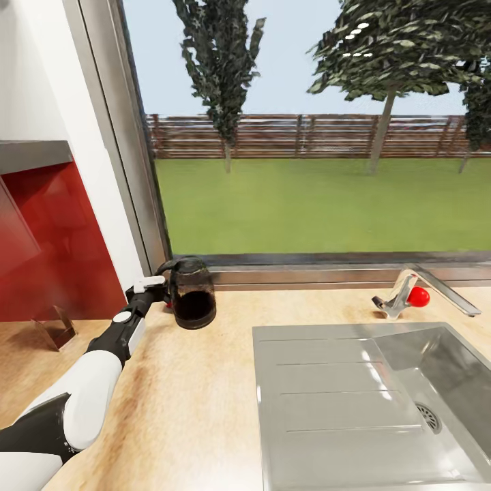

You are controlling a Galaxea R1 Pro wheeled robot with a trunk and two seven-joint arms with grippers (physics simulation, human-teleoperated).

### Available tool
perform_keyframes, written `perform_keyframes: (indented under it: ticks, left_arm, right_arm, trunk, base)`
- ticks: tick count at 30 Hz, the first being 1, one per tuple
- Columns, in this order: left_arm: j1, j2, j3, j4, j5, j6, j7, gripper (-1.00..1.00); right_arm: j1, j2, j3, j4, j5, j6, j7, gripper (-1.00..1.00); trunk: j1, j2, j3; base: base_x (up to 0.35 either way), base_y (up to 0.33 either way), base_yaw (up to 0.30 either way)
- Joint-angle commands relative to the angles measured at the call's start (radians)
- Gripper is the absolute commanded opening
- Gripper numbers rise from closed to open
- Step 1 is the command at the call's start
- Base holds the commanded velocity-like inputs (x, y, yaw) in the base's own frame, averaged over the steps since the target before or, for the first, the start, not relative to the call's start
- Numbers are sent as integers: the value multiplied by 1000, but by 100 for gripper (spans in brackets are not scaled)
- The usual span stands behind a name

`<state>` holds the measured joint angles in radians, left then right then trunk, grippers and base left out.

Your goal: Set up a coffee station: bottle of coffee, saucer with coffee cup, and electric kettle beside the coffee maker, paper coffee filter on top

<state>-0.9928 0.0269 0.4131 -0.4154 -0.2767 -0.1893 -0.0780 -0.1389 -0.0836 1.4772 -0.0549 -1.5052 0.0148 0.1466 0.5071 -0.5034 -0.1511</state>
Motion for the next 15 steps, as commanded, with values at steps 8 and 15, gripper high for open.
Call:
perform_keyframes:
  ticks: [8, 15]
  left_arm:
    - [-1, -1, 7, 1, -8, -4, -8, 100]
    - [1, -1, 9, 1, -7, -8, -8, 100]
  right_arm:
    - [-1, -1, 8, -2, -10, 2, 1, 100]
    - [-1, -1, 8, -1, -11, 1, 1, 100]
  trunk:
    - [0, -2, -13]
    - [0, -2, -18]
  base:
    - [0, 0, 0]
    - [0, 0, 0]
